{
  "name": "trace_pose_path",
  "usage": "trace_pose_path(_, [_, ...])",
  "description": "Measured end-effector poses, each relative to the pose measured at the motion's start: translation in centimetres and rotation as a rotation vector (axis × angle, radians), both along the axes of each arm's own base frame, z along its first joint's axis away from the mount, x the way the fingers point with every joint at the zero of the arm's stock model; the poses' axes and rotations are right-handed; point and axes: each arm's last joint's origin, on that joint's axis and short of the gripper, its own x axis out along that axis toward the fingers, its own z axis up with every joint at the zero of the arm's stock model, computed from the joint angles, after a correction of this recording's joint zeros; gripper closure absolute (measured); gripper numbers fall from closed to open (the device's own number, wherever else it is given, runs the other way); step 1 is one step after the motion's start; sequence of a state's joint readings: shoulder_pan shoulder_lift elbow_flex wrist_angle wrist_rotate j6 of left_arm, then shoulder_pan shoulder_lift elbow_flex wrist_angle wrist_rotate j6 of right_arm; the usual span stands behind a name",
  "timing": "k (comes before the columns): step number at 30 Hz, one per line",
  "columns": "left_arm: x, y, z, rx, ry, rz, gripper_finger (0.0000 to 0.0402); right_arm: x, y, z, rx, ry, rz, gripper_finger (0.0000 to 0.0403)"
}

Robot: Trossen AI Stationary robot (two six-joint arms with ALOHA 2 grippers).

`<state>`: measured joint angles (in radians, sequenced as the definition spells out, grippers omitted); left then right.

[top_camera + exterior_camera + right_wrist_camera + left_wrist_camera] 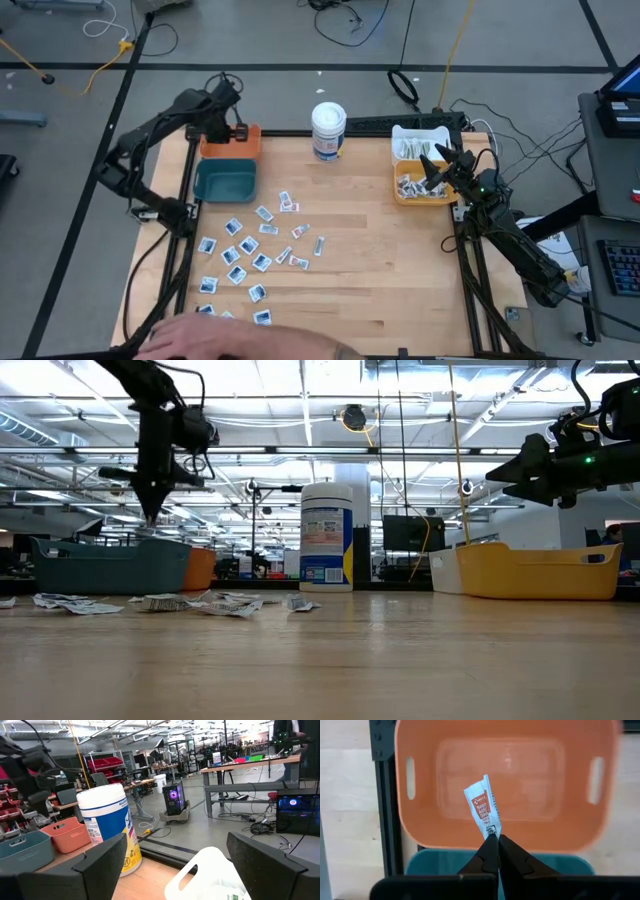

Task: Pick & Place First Aid Supplies
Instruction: Put the orange pad into the orange bin

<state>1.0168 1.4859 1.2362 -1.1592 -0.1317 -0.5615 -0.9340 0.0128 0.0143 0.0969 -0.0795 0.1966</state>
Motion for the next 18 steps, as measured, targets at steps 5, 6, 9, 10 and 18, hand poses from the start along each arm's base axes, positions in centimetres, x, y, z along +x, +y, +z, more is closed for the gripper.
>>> trace_pose_path(5, [0.9,1.8,-2.5,-0.034,0.042,0.023,0.0401,0.0,0.0,0.0,0.000,0.000,0.000,0.0066])
trace_pose_path(6, [1.1,2.2,-3.2,-0.045,0.053,0.024,0.0401,0.0,0.0,0.0,0.000,0.000,0.000,0.0066])
trace_pose_path(9, [1.6,3.0,-5.1,-0.087,0.092,0.030,0.0401,0.0,0.0,0.0,0.000,0.000,0.000,0.0066])
trace_pose_path(10, [1.7,3.3,-5.8,-0.103,0.110,0.032,0.0401,0.0,0.0,0.0,0.000,0.000,0.000,0.0066])
trace_pose_path(18, [2.1,4.4,-8.8,-0.176,0.161,0.035,0.0396,0.0,0.0,0.0,0.000,0.000,0.000,0.0066])
